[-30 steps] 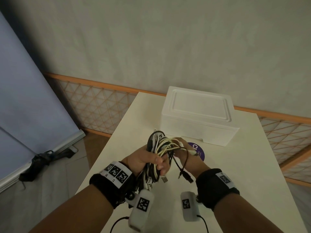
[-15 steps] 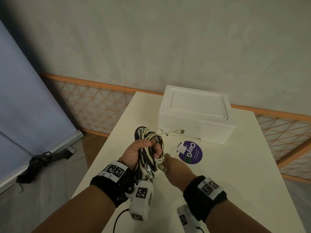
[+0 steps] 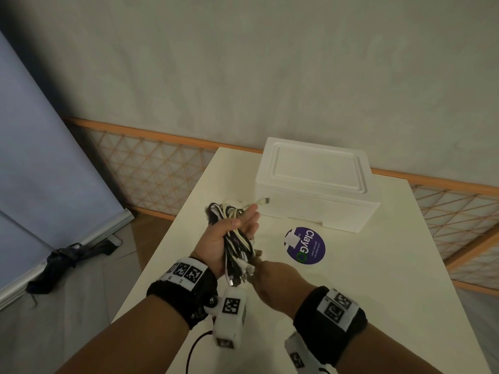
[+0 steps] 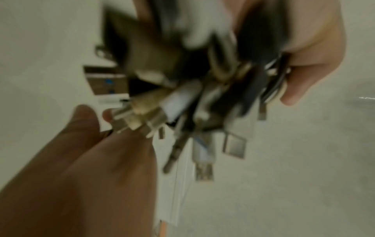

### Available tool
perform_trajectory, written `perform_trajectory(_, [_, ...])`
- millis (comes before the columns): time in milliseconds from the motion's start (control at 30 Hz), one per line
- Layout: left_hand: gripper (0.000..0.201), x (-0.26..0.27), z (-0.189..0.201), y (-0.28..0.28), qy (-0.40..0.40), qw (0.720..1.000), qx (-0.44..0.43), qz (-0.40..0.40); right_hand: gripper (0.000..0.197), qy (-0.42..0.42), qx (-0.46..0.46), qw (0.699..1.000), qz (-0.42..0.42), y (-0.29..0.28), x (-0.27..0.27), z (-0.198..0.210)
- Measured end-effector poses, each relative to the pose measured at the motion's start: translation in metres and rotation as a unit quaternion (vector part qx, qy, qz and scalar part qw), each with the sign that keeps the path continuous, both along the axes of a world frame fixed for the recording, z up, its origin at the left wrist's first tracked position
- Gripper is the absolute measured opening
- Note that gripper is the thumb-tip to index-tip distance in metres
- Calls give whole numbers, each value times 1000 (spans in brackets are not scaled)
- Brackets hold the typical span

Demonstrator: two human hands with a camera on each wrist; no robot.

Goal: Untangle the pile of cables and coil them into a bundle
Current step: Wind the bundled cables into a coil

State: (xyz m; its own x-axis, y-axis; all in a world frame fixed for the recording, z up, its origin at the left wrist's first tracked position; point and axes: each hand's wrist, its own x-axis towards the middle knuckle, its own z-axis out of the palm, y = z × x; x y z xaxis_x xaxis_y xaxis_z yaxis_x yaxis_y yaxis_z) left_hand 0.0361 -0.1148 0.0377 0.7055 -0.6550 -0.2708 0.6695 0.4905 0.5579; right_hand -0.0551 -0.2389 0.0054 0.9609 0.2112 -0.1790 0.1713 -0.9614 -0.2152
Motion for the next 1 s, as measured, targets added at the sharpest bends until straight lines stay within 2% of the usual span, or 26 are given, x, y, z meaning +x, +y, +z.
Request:
perform_trajectory(100, [60, 9, -4, -1, 11, 997, 40, 62, 27, -3, -67, 998, 21, 5, 2, 20])
perform_trajectory(200, [69, 10, -3, 2, -10, 996, 65, 68, 16, -66, -69, 995, 33, 2, 7, 34])
perform_trajectory(267, [75, 10, 0, 1, -23, 995, 72, 72, 4, -71, -73, 994, 34, 1, 8, 38])
perform_trajectory(300, [79, 10, 1, 1, -28, 994, 74, 75, 4, -77, -73, 994, 35, 0, 8, 37])
perform_trajectory(367, [84, 10, 3, 1, -34, 993, 75, 80, 17, -116, -70, 989, 56, -3, 8, 35])
perform_trajectory(467, [76, 12, 5, 1, -37, 994, 73, 77, 23, -186, -44, 979, 73, -4, 7, 38])
perform_trajectory(567, [65, 11, 5, -2, -31, 992, 92, 83, 9, -218, 34, 973, 68, -4, 7, 38])
perform_trajectory(600, [63, 11, 6, -3, -28, 991, 106, 79, 5, -223, 52, 971, 72, -4, 8, 37])
perform_trajectory(700, [54, 8, 9, -1, 5, 992, 118, 32, 12, -221, 91, 968, 77, -5, 8, 47])
perform_trajectory(800, [54, 3, 16, 1, 45, 994, 86, -42, 15, -274, 129, 945, 122, -10, 8, 67])
perform_trajectory(867, [41, -1, 19, 1, 46, 995, 48, -77, 12, -308, 149, 928, 150, -14, 12, 76])
perform_trajectory(900, [37, -1, 20, 0, 37, 995, 38, -80, 23, -322, 155, 923, 144, -17, 15, 77])
perform_trajectory(1000, [25, -4, 23, -3, 20, 996, 30, -80, 70, -348, 130, 921, 118, -30, 22, 80])
